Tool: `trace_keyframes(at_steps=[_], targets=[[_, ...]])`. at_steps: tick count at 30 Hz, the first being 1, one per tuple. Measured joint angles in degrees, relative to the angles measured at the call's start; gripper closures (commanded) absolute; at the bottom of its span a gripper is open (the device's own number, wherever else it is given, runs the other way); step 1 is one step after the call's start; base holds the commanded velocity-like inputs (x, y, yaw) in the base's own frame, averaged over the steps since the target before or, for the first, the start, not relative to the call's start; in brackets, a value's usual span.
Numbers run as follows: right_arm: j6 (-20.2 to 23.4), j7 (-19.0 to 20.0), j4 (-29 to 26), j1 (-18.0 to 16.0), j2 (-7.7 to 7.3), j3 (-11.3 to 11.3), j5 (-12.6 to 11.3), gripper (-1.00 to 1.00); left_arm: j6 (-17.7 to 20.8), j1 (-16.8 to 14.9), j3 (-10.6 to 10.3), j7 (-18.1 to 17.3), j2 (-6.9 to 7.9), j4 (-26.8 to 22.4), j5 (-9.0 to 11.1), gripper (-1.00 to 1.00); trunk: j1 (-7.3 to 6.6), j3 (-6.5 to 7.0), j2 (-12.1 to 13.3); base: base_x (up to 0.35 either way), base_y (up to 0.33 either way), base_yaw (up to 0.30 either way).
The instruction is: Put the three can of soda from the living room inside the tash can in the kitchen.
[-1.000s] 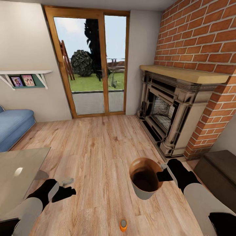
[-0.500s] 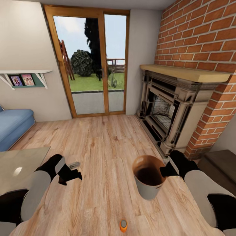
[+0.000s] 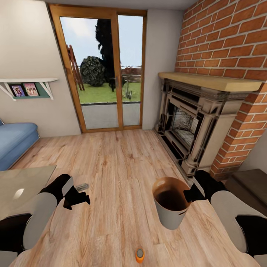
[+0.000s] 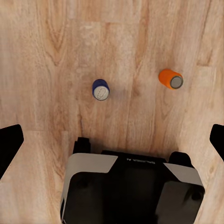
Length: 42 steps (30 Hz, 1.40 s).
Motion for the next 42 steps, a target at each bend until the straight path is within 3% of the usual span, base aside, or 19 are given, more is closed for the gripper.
trace_keyframes(at_steps=[7,18,33,42], targets=[[-0.1,0.2,0.2,0.0,-1.2,0.0,0.6,1.0,0.0,0.0,-0.1,-0.2,0.14,0.0,0.1,-1.0,1.54,-1.26,-2.8,0.0,0.0,0.0],[0.0,0.3,0.2,0.0,-1.11,-0.1,0.0,1.0,0.0,0.1,0.0,-0.5,0.17,0.0,0.2,-1.0,3.95,-3.23,-7.2,0.0,0.0,0.0],[0.0,0.3,0.5,0.1,-1.08,0.1,0.0,1.0,0.0,0.0,-0.1,-6.8,0.19,1.9,0.1,-1.0,7.25,-5.93,-13.2,0.0,0.0,0.0],[0.0,0.0,2.1,0.1,-0.72,0.2,0.1,1.0,0.0,-0.1,-0.1,-8.3,0.18,2.9,0.1,-1.0,9.22,-7.54,-16.8,0.0,0.0,0.0]])
